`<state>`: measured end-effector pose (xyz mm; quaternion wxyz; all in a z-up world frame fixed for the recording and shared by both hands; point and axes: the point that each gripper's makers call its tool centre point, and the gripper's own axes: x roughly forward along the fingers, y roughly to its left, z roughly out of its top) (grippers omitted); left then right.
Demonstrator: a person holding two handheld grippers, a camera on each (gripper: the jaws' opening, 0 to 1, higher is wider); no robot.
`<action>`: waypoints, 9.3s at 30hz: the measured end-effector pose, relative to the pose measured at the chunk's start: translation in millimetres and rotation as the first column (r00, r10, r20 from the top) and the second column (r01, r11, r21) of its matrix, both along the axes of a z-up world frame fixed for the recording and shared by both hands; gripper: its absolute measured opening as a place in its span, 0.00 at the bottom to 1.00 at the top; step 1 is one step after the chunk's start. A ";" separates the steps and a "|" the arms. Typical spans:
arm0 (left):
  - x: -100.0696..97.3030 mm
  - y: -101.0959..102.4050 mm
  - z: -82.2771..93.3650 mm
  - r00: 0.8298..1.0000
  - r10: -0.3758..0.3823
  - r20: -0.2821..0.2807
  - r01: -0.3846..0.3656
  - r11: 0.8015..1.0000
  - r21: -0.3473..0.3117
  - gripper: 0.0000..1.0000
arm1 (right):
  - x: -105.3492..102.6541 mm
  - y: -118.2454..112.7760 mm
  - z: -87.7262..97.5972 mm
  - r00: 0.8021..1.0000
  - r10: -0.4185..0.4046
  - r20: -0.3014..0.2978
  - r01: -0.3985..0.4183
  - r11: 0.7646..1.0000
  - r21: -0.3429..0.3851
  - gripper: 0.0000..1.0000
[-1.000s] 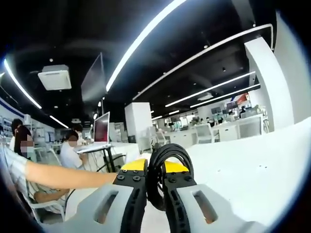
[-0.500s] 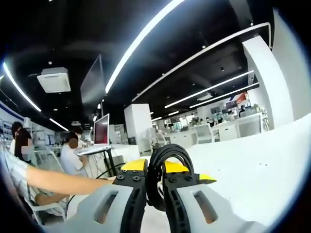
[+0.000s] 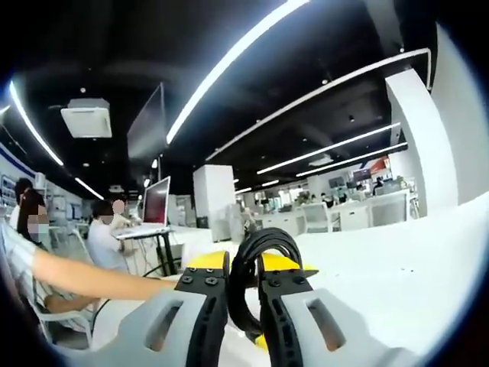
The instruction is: Straighten the power strip on the desk, plug the charger into it
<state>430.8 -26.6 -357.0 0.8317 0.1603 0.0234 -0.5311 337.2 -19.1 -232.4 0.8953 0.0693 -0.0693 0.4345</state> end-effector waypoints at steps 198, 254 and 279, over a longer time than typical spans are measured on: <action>6.0 69.4 -79.2 0.879 0.149 -0.452 0.301 0.561 0.771 0.65 | 75.8 8.3 -145.3 0.948 0.212 -0.238 -0.304 0.374 -0.876 0.23; -4.6 67.9 -83.3 0.877 0.119 -0.466 0.314 0.591 0.743 0.68 | 82.1 -4.8 -164.8 0.961 0.140 -0.237 -0.259 0.169 -0.951 0.25; -8.2 71.0 -75.9 0.941 0.058 -0.333 0.220 0.643 0.734 0.82 | 75.2 4.6 -163.0 0.945 0.255 -0.205 -0.279 0.304 -0.911 0.46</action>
